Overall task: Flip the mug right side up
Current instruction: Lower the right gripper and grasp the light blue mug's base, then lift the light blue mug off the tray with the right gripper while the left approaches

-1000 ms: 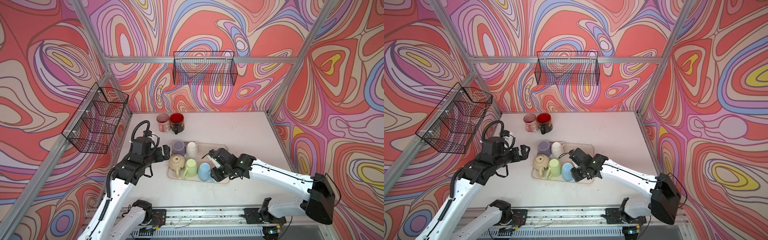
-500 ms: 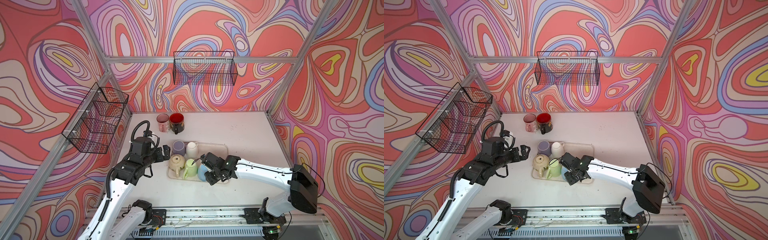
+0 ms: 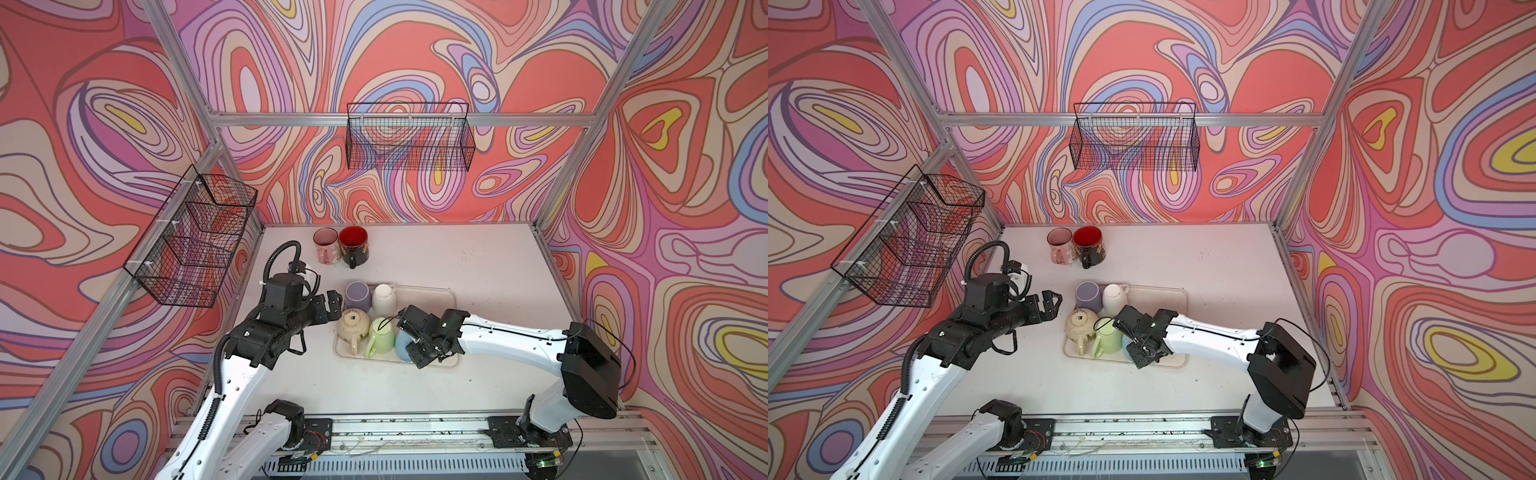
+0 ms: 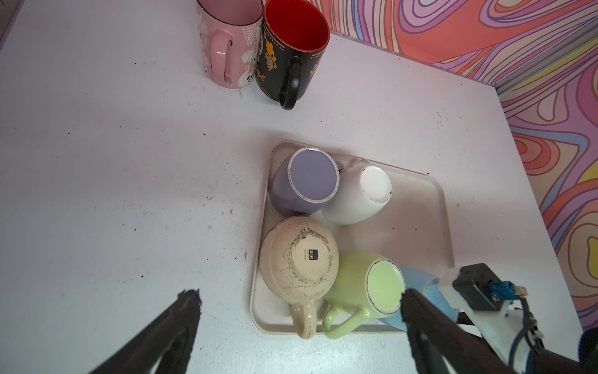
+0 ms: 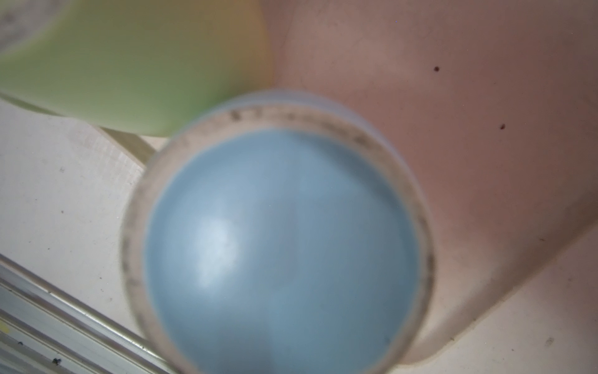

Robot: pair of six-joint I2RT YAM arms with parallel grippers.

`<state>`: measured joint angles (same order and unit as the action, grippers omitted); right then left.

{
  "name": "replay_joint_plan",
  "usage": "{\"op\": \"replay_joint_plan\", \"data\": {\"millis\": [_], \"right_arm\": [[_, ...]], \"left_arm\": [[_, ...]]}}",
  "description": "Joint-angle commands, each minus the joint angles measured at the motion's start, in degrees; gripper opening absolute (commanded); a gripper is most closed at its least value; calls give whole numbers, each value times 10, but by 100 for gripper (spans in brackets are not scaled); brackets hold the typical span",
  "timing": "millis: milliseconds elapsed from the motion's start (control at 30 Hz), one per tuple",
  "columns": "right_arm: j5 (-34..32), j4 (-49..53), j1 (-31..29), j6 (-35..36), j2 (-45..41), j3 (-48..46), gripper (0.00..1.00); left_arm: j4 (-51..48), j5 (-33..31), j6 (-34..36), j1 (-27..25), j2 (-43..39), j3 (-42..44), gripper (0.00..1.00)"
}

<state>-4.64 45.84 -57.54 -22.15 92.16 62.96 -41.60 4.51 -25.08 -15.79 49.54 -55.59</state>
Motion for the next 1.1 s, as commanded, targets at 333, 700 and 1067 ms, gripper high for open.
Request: {"op": "replay_joint_plan", "data": {"millis": [333, 700, 1067], "right_arm": [[-19, -3, -4, 2, 14, 13, 0], [-23, -17, -4, -5, -9, 0, 0], [-33, -62, -1, -27, -101, -38, 0]], "left_arm": [[5, 7, 8, 4, 2, 7, 100], [14, 0, 3, 5, -2, 14, 100], [17, -37, -24, 4, 16, 12, 100]]}}
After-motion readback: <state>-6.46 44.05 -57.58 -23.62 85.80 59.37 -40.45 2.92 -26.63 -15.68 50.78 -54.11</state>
